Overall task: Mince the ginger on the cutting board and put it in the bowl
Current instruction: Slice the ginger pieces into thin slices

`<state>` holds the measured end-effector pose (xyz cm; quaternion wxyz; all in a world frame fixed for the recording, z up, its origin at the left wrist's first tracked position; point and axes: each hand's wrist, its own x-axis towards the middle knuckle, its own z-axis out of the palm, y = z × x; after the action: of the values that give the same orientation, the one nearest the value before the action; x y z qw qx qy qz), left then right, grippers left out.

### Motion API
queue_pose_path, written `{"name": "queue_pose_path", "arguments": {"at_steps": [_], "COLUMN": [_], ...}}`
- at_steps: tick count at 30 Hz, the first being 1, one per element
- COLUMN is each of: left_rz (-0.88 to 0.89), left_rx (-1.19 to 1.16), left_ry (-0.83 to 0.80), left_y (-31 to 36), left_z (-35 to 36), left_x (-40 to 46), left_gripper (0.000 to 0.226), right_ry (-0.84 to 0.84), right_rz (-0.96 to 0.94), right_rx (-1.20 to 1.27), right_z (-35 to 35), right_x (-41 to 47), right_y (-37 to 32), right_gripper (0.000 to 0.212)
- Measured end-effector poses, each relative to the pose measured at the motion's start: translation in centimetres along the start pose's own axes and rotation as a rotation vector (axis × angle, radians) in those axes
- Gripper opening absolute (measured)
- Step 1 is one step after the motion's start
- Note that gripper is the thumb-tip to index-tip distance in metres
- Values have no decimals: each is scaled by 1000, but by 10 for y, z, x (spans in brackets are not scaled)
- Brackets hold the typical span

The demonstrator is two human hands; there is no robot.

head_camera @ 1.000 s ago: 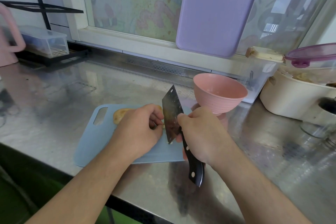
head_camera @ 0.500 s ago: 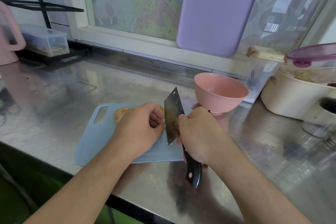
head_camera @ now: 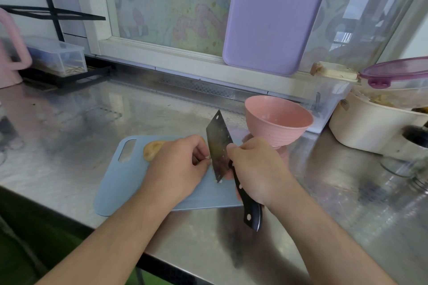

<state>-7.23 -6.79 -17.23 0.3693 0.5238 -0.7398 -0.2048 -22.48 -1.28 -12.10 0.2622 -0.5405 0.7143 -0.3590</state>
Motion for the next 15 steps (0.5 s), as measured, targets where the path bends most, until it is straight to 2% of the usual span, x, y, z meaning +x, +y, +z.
{"name": "queue_pose_path", "arguments": {"at_steps": [11,15], "left_rz": [131,145], "left_rx": [132,97], "left_ry": [-1,23], "left_y": [-3,-4], "left_z": [1,0], "left_x": [1,0], "left_gripper": [7,11], "right_ry": [43,54], "right_rz": [-28,-60], "right_rx": [113,119], "right_z": [-9,-9], "right_x": [2,6], "right_y": [-1,2], "right_gripper": [49,50]}}
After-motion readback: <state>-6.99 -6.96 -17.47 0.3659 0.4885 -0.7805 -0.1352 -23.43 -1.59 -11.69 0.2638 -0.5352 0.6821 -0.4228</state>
